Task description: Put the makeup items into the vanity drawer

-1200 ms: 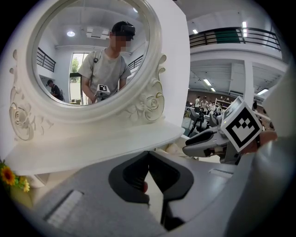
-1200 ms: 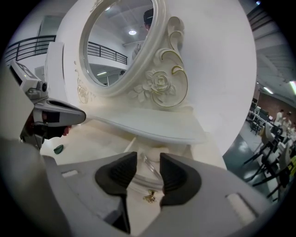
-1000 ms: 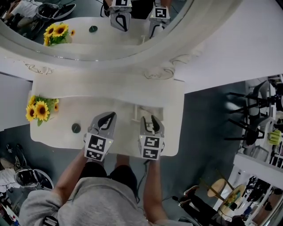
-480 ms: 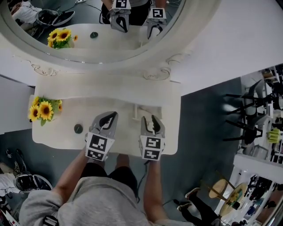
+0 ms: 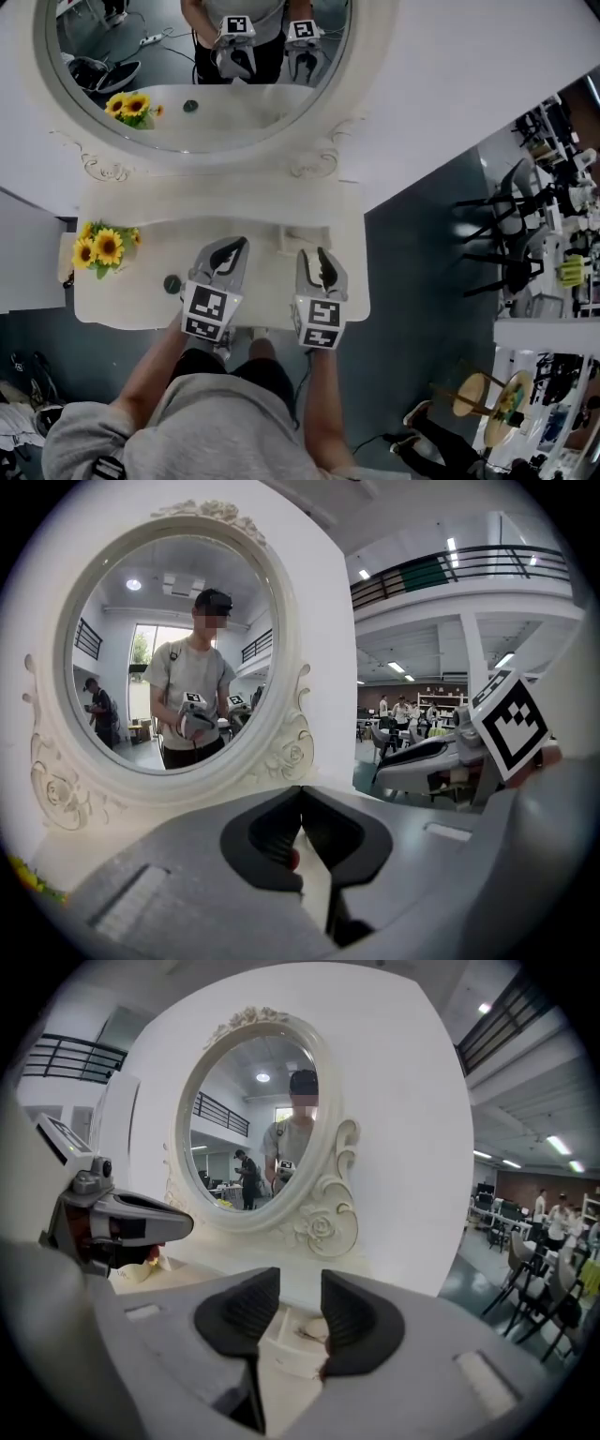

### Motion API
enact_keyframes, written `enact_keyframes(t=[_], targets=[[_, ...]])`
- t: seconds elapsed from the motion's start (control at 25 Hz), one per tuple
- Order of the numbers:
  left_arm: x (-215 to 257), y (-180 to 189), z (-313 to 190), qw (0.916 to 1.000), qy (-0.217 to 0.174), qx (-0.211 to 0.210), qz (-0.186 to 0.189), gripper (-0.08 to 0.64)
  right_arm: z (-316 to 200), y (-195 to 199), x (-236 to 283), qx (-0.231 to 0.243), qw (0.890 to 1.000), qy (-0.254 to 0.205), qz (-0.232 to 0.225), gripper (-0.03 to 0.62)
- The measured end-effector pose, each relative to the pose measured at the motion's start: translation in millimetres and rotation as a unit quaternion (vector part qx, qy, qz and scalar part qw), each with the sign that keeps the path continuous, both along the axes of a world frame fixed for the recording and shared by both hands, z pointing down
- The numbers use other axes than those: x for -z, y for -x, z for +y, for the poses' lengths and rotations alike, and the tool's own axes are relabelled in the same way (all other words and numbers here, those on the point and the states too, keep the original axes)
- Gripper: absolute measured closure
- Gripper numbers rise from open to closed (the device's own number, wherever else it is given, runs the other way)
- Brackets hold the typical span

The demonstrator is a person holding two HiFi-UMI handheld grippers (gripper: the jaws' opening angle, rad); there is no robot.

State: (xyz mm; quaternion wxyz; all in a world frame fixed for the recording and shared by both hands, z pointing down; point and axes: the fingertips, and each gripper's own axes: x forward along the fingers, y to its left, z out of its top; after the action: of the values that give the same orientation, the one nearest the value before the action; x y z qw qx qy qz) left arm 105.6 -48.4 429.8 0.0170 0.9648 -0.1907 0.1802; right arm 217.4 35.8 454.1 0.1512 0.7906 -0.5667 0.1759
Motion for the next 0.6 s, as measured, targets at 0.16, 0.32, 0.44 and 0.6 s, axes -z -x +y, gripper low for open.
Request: enact_keyframes(t=[0.16, 0.32, 0.44, 0.6], targets=[[27, 8, 5, 0.9994, -0.021, -0.013, 0.024, 0.549, 9, 13, 34, -0.016, 0.999, -0.033, 0.022, 0.463], [45, 21, 12, 0.9985, -0.032, -0.022, 0.039, 0.549, 22, 30, 54, -0.032, 0.997, -0.054, 0.039, 0.495], [51, 31, 18, 0.9977, -0.038, -0.031, 0.046, 0.549, 33, 43, 63, -0.045, 0.996, -0.066, 0.051, 0.515], [55, 41, 26, 0.9967, -0.044, -0.046, 0.051, 0.549, 48, 57, 70, -0.070, 0.992, -0.081, 0.066, 0.569]])
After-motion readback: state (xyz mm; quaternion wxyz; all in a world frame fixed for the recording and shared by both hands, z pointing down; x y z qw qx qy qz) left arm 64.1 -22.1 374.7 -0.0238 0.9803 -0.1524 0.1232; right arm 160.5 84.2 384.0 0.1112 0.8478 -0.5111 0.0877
